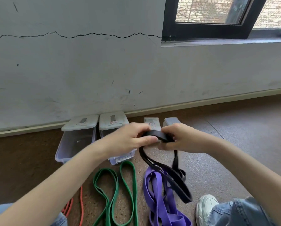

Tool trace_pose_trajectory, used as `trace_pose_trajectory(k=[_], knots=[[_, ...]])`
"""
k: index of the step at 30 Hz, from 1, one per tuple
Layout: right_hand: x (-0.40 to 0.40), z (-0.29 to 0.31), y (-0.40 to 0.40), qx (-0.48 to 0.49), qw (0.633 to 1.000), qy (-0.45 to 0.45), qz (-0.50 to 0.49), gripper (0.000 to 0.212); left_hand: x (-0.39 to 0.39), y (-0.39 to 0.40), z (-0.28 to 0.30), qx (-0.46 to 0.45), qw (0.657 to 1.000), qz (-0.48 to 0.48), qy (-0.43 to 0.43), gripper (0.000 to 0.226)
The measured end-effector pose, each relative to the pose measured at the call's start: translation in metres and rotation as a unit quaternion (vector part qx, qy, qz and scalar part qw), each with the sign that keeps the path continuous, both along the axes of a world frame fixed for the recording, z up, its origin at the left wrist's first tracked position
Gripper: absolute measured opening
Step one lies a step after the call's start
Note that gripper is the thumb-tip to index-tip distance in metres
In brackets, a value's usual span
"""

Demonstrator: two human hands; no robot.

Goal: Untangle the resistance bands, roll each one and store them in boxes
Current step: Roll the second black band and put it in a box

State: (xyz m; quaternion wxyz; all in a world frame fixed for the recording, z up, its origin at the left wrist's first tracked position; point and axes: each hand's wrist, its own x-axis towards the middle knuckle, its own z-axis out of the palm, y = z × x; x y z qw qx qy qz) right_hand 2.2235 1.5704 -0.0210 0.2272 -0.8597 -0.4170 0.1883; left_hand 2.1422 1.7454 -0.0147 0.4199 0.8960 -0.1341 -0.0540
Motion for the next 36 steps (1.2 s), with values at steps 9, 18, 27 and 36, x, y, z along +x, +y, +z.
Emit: trace_pose_trajectory(k=[9, 18, 27, 36], knots=[[0.011, -0.011, -0.012, -0.075, 0.997, -0.025, -0.016, 0.019, -0.009, 0.042, 0.010, -0.004, 0.995, -0.023, 0.093, 0.013], [0.005, -0.018, 0.005, 0.016, 0.998, -0.056, 0.002, 0.037, -0.004, -0.003, -0.002, -0.157, 0.985, 0.012, 0.074, 0.014], [0.010, -0.016, -0.006, 0.027, 0.998, -0.022, -0.045, 0.028, -0.009, 0.021, 0.005, -0.097, 0.980, -0.025, 0.173, 0.018], [0.009, -0.037, -0.011, -0.050, 0.998, 0.033, -0.027, 0.028, -0.012, 0.000, 0.016, -0.248, 0.966, -0.017, 0.078, 0.010]])
